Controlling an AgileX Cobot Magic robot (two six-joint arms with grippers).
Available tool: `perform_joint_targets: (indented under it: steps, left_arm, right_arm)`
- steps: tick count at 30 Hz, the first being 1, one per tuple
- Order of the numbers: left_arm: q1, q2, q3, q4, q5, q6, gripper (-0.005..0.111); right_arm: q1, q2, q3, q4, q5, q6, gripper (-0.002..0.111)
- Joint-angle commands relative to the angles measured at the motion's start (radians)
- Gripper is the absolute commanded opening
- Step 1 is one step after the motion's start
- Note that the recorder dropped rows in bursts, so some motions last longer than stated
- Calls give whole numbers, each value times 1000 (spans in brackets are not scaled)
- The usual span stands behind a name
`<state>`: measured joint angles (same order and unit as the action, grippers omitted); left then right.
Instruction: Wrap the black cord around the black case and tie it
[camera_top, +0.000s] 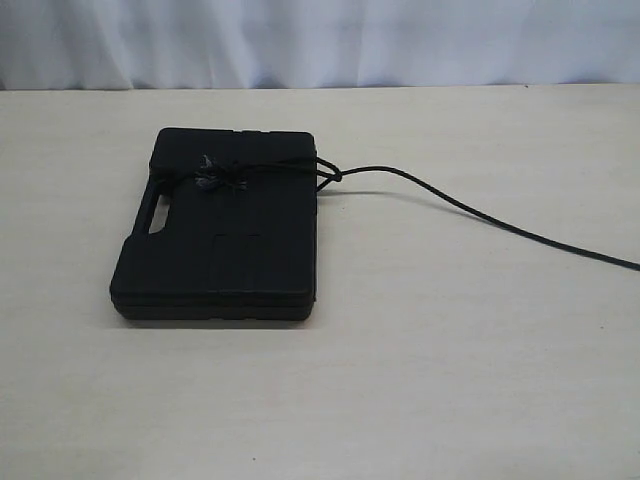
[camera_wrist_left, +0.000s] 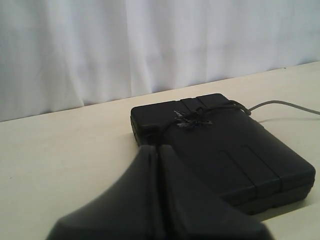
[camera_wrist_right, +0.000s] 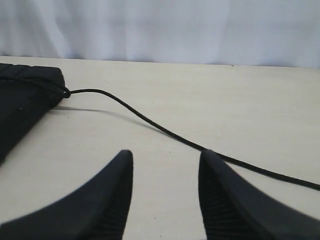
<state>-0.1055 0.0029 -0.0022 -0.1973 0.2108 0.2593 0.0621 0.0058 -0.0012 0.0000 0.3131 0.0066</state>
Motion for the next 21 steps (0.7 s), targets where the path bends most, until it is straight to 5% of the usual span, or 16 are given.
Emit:
perform_joint_targets:
  steps: [1,21]
  left_arm:
    - [1,-3,2,3,-4,2,0]
    - [1,-3,2,3,-4,2,0]
  right_arm:
    - [-45,-6,1,-26,-16,-16,41]
    - [-59,-6,1,-63,7,-16,41]
